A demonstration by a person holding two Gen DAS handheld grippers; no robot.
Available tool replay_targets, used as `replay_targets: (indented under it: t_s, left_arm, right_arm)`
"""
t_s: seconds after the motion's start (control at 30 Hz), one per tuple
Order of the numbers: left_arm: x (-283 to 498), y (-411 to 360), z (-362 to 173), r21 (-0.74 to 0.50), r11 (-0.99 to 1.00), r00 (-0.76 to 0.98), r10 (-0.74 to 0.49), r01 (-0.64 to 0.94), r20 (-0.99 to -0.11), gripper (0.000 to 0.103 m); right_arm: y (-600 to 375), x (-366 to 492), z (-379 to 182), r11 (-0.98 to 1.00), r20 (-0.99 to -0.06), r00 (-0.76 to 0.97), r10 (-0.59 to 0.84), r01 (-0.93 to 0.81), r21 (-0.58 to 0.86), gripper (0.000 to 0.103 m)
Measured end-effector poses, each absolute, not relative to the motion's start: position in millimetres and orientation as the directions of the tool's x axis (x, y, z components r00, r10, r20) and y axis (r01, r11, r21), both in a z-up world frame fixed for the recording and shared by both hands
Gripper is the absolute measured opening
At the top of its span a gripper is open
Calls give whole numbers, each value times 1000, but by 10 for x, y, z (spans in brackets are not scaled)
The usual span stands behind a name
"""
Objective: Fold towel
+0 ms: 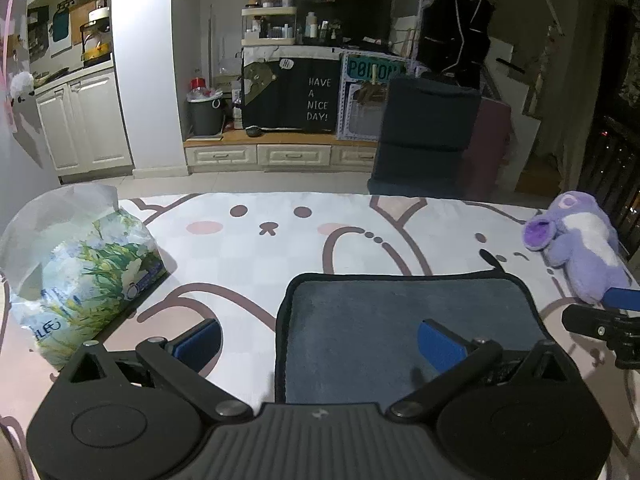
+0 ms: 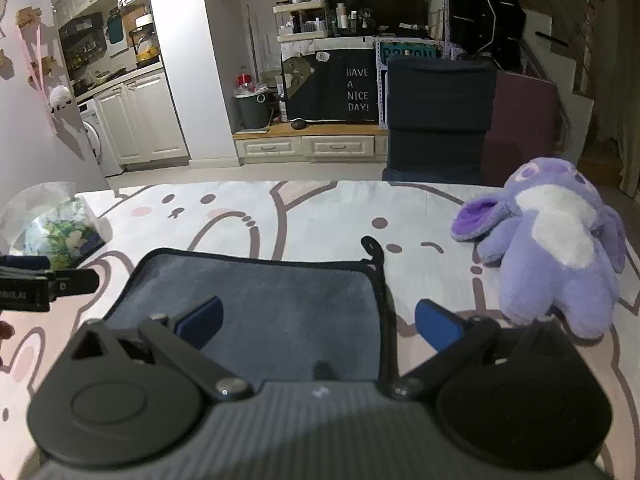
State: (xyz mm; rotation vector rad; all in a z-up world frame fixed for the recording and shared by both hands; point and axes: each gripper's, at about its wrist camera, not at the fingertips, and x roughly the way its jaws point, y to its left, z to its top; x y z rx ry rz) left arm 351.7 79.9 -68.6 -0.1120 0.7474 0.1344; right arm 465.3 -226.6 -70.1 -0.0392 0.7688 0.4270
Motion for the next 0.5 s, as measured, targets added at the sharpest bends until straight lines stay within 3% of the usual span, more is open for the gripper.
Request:
replay_targets:
  t_s: [0.5]
  left_arm:
    - [3021,623,-316,-39,989,756,81,-140,-649,103]
  right_arm:
    - [-2399,4154,-344,915,-654,660,368,-384,127,103]
